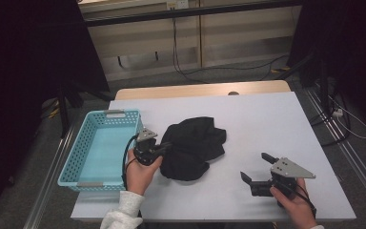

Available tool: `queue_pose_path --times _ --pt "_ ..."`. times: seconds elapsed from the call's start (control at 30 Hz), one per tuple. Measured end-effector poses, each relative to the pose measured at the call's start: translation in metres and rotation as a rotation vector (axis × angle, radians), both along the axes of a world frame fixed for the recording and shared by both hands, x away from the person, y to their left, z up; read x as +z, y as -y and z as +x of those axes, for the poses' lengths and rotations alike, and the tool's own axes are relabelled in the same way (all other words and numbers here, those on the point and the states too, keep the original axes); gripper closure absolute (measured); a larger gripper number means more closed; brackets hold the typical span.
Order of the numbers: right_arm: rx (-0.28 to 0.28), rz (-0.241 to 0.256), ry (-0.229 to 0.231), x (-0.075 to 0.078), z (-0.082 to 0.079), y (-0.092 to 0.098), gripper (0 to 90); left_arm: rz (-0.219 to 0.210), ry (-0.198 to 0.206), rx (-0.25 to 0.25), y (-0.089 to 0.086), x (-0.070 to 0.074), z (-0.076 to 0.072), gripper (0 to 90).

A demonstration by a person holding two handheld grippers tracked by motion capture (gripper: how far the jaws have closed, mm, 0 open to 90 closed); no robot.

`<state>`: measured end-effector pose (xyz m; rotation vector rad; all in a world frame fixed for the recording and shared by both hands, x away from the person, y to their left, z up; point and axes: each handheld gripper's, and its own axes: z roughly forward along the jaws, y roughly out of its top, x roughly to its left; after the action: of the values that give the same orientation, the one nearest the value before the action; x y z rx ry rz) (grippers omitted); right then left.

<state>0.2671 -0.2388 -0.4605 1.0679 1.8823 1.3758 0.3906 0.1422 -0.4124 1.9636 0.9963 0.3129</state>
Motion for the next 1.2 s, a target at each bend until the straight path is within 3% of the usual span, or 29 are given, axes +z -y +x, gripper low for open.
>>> queue_pose_path --times 0.03,0.13,0.27,0.43,0.5,0.57,0.67,0.73,0.77,0.8,0.83,0.87,0.9,0.97,1.2 --pt "-0.014 -0.007 0.003 0.002 0.001 0.000 1.8 -0.029 -0.019 0.019 -0.002 -0.002 0.006 85.4" --pt "-0.032 -0.011 0.013 0.007 0.003 -0.001 1.9 -0.038 -0.037 0.036 -0.002 -0.006 0.012 85.3" --pt "-0.020 -0.016 0.002 0.009 0.010 -0.003 1.8 -0.005 -0.045 0.072 0.002 -0.009 0.021 85.3" --pt "0.003 -0.018 -0.026 0.007 0.024 -0.010 1.8 0.025 -0.041 0.155 -0.002 -0.011 0.031 85.3" --pt "0.013 -0.017 -0.023 0.007 0.028 -0.014 1.8 0.029 -0.058 0.149 -0.002 -0.011 0.033 85.0" --pt "0.026 -0.011 -0.023 0.008 0.030 -0.018 1.9 0.030 -0.048 0.144 -0.002 -0.009 0.032 84.0" --pt "0.029 -0.026 -0.021 0.008 0.032 -0.022 2.4 0.011 -0.044 0.151 -0.002 -0.008 0.029 71.9" --pt "0.034 -0.027 -0.023 0.008 0.032 -0.024 3.3 0.006 -0.042 0.136 -0.002 -0.005 0.025 67.4" --pt "0.031 -0.030 -0.023 0.009 0.033 -0.024 3.3 0.004 -0.032 0.124 -0.001 -0.003 0.022 54.1" --pt "0.031 -0.030 -0.023 0.009 0.033 -0.024 3.3 0.012 -0.018 0.112 0.001 -0.002 0.019 54.1" --pt "0.025 -0.023 -0.023 0.009 0.033 -0.023 3.4 0.014 -0.004 0.103 0.002 0.000 0.016 40.7" --pt "0.025 -0.023 -0.023 0.009 0.033 -0.023 3.4 0.014 -0.001 0.085 0.002 0.001 0.012 40.7" --pt "0.025 -0.018 -0.025 0.010 0.032 -0.023 3.7 0.012 0.011 0.062 0.004 0.005 0.005 31.7" --pt "0.029 -0.021 -0.029 0.010 0.031 -0.023 3.6 0.014 0.035 0.030 0.005 0.010 -0.002 25.2" --pt "0.025 -0.016 -0.039 0.008 0.030 -0.025 3.6 0.002 0.037 -0.050 0.012 0.016 -0.016 15.1"
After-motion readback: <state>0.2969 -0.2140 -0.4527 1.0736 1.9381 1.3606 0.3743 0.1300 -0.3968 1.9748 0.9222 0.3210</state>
